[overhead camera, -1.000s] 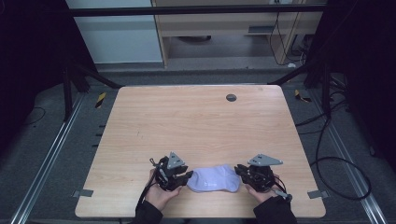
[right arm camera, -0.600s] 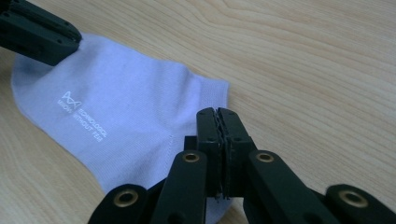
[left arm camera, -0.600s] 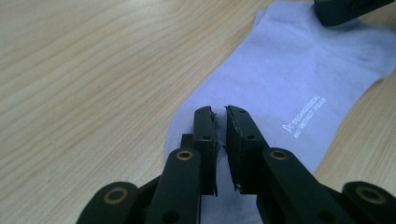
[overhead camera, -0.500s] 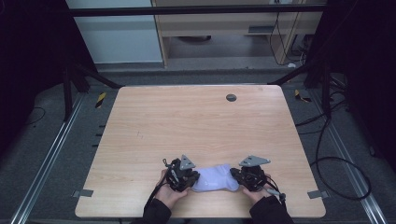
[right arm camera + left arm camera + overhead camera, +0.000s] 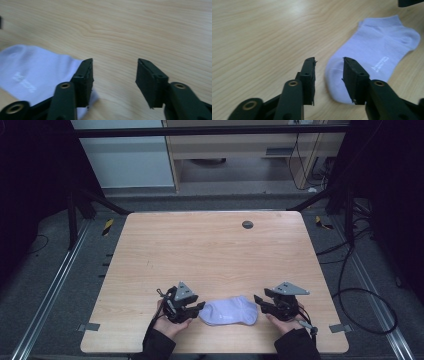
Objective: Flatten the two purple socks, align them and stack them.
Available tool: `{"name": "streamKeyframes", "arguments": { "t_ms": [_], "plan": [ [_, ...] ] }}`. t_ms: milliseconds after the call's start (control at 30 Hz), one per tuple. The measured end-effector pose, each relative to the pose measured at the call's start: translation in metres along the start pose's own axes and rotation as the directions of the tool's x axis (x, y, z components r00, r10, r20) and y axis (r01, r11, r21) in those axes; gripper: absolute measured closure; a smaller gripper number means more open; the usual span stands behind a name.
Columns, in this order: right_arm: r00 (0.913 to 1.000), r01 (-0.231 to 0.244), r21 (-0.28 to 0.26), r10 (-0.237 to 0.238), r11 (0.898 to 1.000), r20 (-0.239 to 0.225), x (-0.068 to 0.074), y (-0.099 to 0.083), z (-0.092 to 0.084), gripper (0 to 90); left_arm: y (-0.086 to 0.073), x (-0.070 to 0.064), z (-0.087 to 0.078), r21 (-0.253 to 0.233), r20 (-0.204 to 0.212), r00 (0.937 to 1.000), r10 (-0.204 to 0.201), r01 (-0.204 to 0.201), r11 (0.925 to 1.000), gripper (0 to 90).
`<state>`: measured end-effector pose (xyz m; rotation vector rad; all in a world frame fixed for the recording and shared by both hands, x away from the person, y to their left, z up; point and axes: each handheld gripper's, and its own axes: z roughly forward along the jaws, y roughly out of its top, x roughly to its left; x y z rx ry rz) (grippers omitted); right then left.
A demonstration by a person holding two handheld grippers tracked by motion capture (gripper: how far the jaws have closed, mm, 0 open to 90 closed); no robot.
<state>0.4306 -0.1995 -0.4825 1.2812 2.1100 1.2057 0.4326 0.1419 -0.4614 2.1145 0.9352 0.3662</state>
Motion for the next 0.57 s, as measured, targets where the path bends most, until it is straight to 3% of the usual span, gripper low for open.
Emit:
{"name": "streamKeyframes", "arguments": {
  "t_ms": [100,300,500,567],
  "plan": [
    [0.9986,-0.029,-0.011,0.029,1.0,0.045,-0.015,-0.003,-0.005,38.7,-0.004,0.014,-0.007,-0.019,-0.023,0.9994,-0.025,0.024,0.9995,49.4],
    [0.9927,-0.092,-0.014,0.092,0.996,0.077,-0.037,-0.007,-0.013,31.4,-0.014,0.04,-0.02,-0.044,-0.067,0.9957,-0.064,0.061,0.9972,37.9],
    [0.987,-0.113,-0.01,0.113,0.994,0.114,-0.05,-0.011,-0.017,27.3,-0.028,0.064,-0.037,-0.069,-0.116,0.9883,-0.099,0.091,0.9934,33.7],
    [0.9866,-0.1,-0.01,0.1,0.995,0.128,-0.053,-0.011,-0.017,26.0,-0.033,0.072,-0.042,-0.081,-0.128,0.9851,-0.115,0.105,0.9911,32.9]
  ]
}}
